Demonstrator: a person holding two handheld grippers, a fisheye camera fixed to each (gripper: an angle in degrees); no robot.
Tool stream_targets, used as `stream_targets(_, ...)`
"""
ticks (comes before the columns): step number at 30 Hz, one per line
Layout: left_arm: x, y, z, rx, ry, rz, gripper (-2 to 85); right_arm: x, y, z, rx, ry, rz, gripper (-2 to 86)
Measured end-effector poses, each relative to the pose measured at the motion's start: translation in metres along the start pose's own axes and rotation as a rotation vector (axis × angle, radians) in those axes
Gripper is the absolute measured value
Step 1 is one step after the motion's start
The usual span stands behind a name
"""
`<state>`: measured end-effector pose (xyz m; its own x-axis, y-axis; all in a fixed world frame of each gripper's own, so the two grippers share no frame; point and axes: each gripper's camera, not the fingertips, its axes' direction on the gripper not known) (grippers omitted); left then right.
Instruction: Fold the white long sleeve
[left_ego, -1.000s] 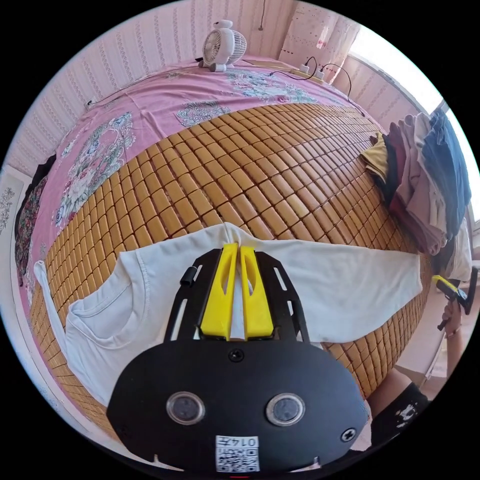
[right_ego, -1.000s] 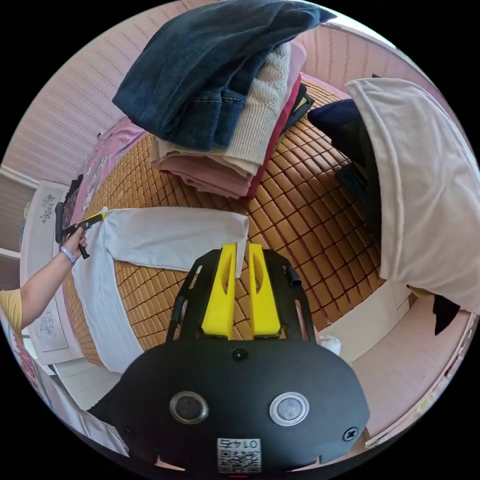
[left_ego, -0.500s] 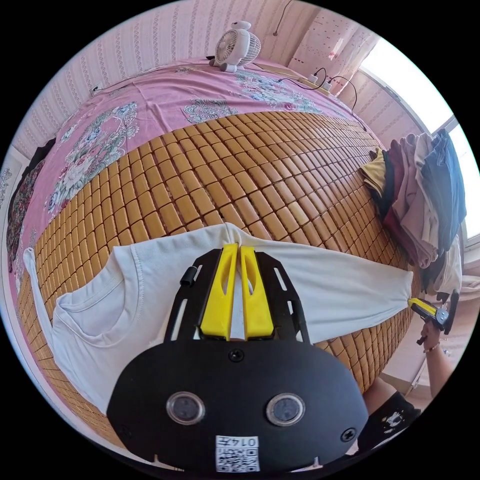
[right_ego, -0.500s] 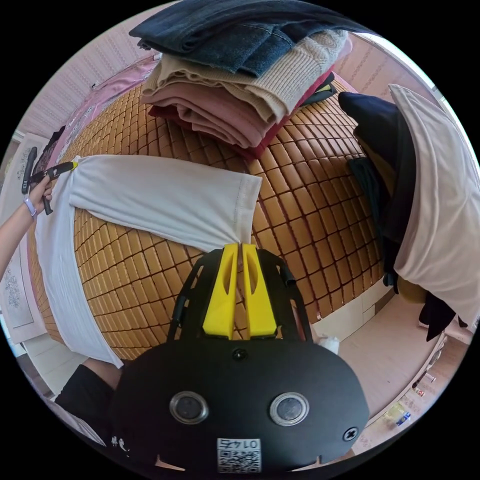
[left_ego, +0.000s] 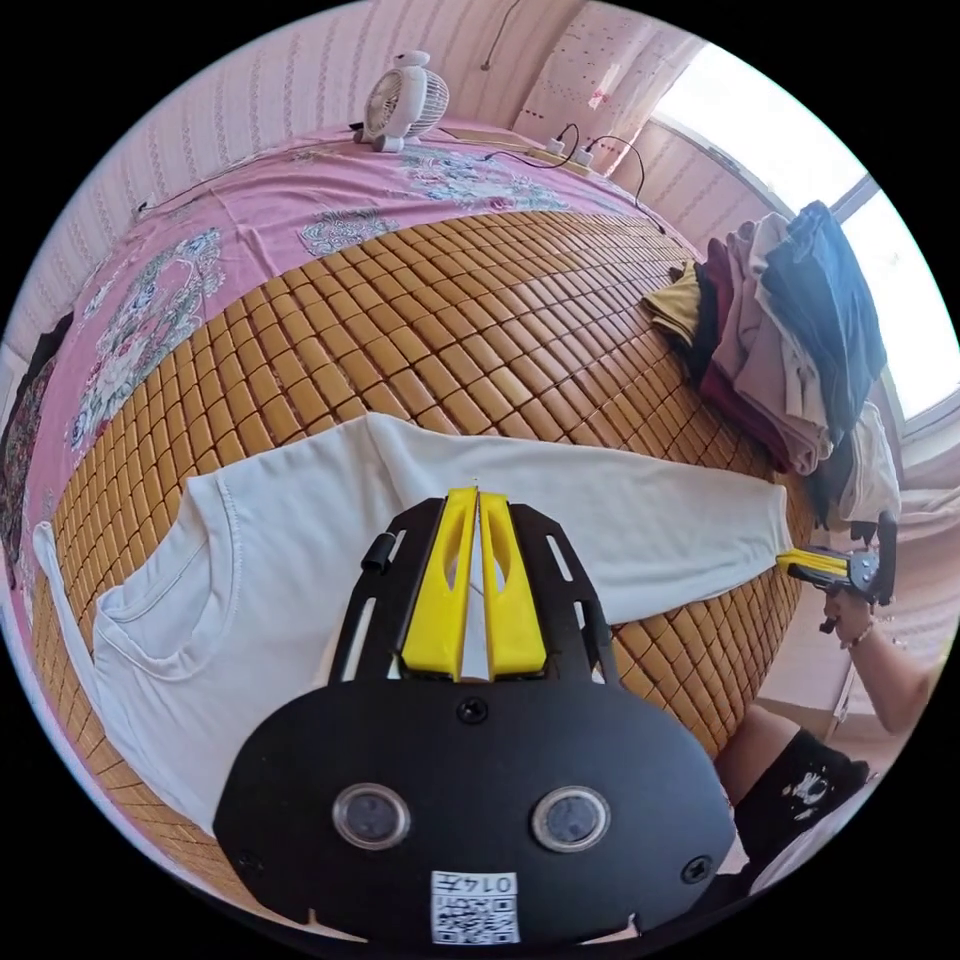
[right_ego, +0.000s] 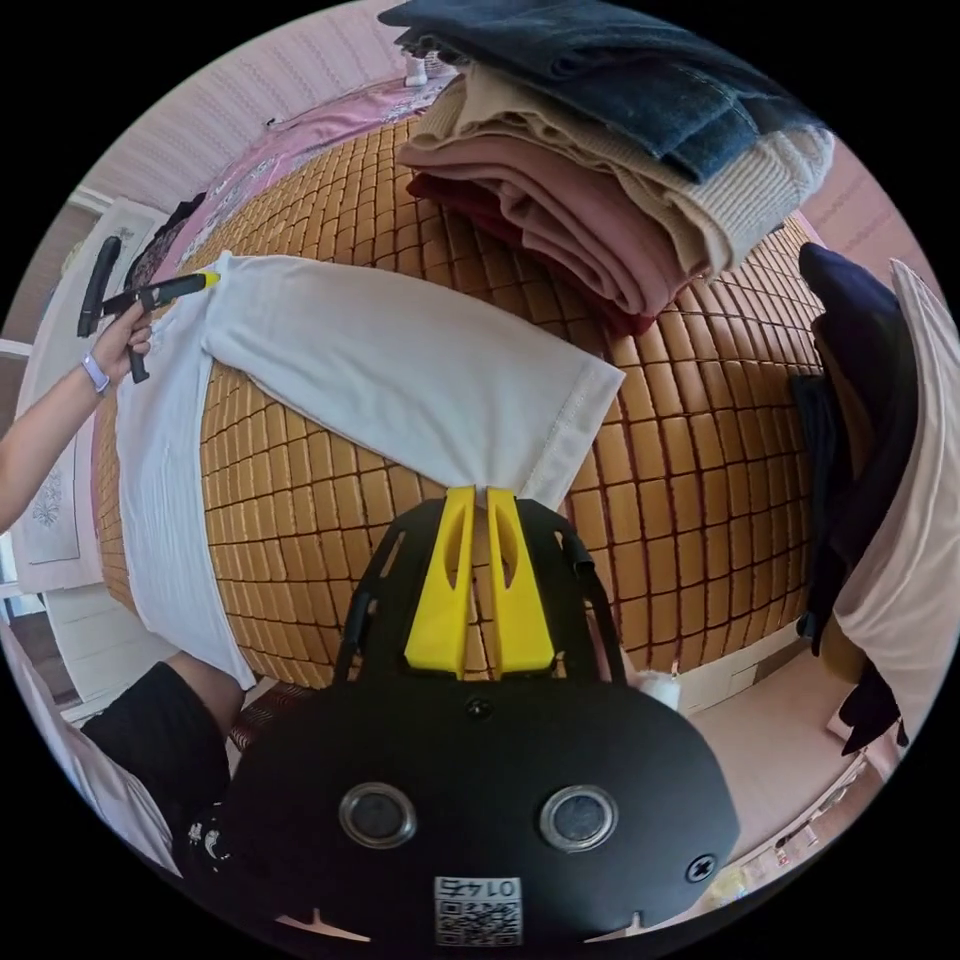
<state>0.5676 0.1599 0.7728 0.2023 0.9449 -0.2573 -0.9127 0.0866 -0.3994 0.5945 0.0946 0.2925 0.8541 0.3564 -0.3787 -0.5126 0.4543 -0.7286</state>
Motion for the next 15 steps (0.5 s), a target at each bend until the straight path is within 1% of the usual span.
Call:
stream_targets(3, -0.016, 0.001, 0.015, -0.02, 0.035, -0.066, -1.0, 0.002, 0.006, -0.005, -0.023, -0.014, -0.01, 0.1)
stream_targets(6, -0.038, 0.011, 0.019, 0.001, 0.127, -0.168, -0.9, -0.006, 0.008, -0.012, -0.053, 0.013, -0.063, 0.1)
stream_targets(7, -0.044, 0.014, 0.019, -0.003, 0.146, -0.19, -0.9, -0.005, 0.006, -0.018, -0.056, 0.019, -0.044, 0.2)
stream_targets(8, -0.046, 0.017, 0.016, 0.011, 0.137, -0.182, -0.8, -0.004, 0.006, -0.022, -0.039, 0.019, -0.026, 0.3)
stream_targets(10, -0.047, 0.021, 0.009, 0.047, 0.122, -0.146, -0.6, 0.007, 0.005, -0.043, 0.079, -0.026, 0.062, 1.1)
stream_targets(11, -0.049, 0.022, 0.007, 0.06, 0.105, -0.144, -0.2, 0.01, 0.004, -0.046, 0.105, -0.036, 0.09, 1.4)
stream_targets(13, -0.056, 0.024, 0.007, 0.09, 0.082, -0.171, 1.4, 0.022, -0.002, -0.051, 0.173, -0.042, 0.191, 4.4)
stream_targets(15, -0.065, 0.024, 0.015, 0.082, 0.08, -0.212, 3.8, 0.025, -0.007, -0.05, 0.201, -0.016, 0.243, 5.5)
